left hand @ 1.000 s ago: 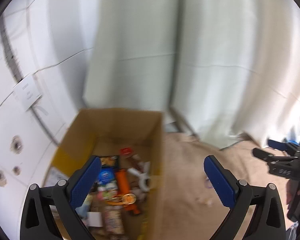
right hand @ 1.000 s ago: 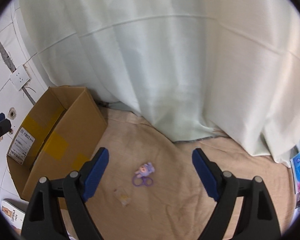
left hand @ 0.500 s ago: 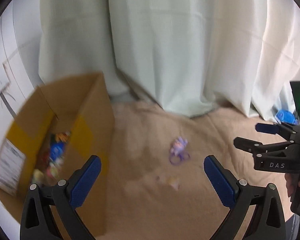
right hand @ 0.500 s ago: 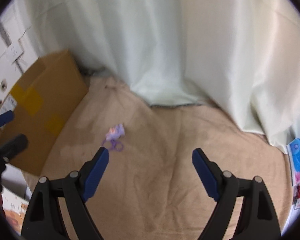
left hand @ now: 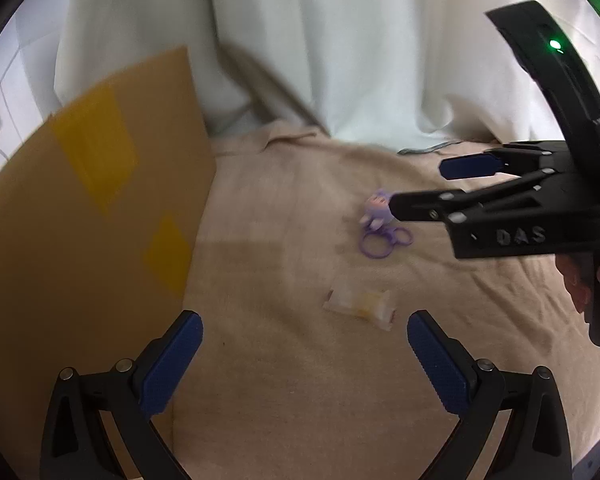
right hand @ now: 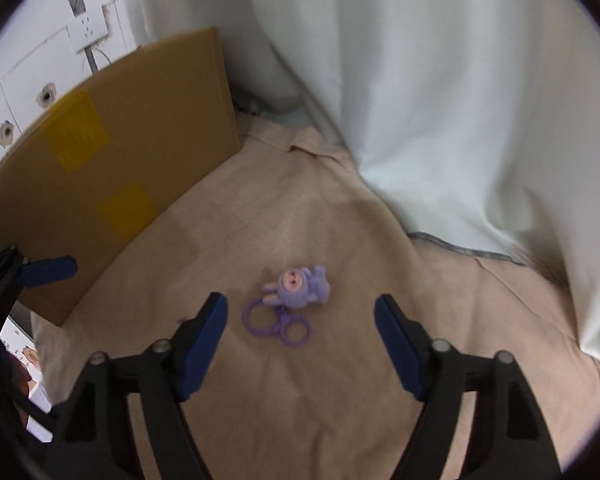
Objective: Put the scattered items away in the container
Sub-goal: 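Move both tools back toward the purple bunny keychain and clear wrapper, then grasp the purple bunny keychain with the right tool while the left tool approaches the clear wrapper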
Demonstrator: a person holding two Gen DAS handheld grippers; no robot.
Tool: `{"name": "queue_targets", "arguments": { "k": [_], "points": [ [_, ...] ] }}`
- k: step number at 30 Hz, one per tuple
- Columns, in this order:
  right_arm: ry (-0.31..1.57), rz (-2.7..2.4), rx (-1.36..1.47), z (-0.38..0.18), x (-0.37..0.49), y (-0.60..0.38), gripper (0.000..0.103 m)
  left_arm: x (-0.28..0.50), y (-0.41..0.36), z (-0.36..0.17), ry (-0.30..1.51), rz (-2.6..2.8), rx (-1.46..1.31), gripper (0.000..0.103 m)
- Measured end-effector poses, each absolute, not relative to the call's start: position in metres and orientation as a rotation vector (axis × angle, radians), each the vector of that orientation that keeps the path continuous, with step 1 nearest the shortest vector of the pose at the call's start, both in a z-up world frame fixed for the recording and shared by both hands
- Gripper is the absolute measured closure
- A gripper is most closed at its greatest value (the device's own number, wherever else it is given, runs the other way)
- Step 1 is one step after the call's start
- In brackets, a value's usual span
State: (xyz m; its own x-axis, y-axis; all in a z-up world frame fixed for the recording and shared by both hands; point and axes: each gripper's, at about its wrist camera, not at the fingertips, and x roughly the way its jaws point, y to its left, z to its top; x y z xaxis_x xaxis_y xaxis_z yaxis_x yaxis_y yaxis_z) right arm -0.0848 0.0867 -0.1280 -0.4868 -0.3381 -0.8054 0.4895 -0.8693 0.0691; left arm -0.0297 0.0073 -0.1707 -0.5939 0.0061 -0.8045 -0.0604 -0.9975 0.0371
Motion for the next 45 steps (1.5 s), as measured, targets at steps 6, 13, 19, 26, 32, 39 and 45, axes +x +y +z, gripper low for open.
{"name": "queue_targets", "arguments": {
  "k": [6, 13, 19, 26, 32, 39, 45],
  "points": [
    [0.295, -2.322, 1.216, -0.143, -0.095, 0.074, 0.035, -0.044, 0.004, -0.186, 0.043, 2.795, -1.442, 0.0],
    [0.313, -2.293, 1.255, -0.158, -0.102, 0.071, 0.047, -0.054, 0.002, -0.197, -0.001, 2.785, -1.46, 0.0],
    [0.347, -2.284, 1.265, -0.166, -0.103, 0.066, 0.047, -0.052, -0.003, -0.2, -0.038, 2.772, -1.475, 0.0],
    [0.257, -2.299, 1.272, -0.157, -0.102, 0.076, 0.053, -0.051, -0.003, -0.197, -0.066, 2.755, -1.461, 0.0],
    [0.111, -2.413, 1.235, -0.114, -0.077, 0.114, 0.053, -0.057, 0.008, -0.186, -0.056, 2.726, -1.392, 0.0],
    [0.027, -2.533, 1.313, -0.098, -0.043, 0.151, 0.053, -0.07, 0.023, -0.195, 0.024, 2.694, -1.396, 0.0],
    [-0.135, -2.577, 1.379, -0.11, -0.014, 0.176, 0.053, -0.072, 0.03, -0.209, 0.064, 2.677, -1.433, 0.0]
  ]
}}
